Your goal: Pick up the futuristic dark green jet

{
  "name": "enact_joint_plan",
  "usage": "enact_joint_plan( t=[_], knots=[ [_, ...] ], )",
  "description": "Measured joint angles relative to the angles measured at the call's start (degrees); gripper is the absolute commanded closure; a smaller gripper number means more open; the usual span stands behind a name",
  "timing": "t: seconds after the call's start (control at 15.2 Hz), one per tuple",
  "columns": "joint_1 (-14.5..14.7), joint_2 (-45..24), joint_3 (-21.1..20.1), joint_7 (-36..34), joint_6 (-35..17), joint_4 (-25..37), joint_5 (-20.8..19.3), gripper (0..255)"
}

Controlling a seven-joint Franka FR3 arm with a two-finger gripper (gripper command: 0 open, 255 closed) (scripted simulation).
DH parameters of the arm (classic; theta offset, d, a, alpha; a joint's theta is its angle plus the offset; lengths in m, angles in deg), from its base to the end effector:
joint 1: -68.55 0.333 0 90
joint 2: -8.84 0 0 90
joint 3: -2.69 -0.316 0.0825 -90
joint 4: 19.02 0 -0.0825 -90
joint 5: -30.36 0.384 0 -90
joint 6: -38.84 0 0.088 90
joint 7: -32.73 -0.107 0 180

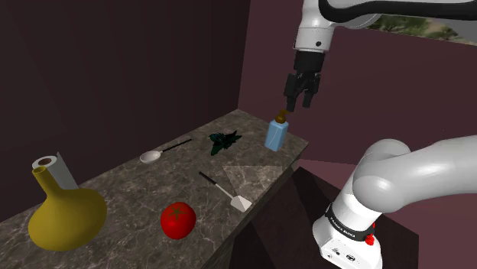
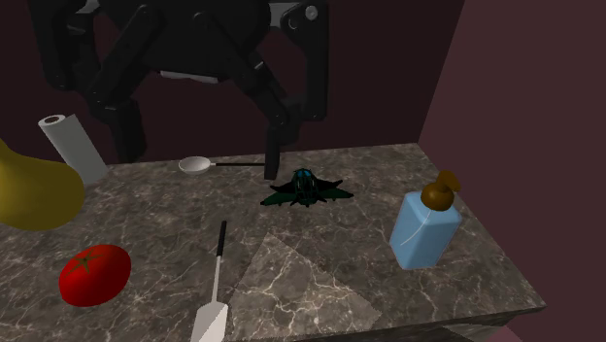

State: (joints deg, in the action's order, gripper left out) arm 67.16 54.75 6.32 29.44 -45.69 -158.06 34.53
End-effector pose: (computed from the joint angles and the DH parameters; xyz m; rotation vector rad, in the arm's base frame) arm 0.2888 -0.0215 0.5547 -3.0086 0.1821 0.2273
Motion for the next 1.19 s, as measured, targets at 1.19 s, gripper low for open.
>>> enact_joint_plan(
  t=[1.19],
  knots=[
    [-0.9, -30.4, 1.0, 0.3, -28.2, 3.8, -0.6, 0]
  ],
)
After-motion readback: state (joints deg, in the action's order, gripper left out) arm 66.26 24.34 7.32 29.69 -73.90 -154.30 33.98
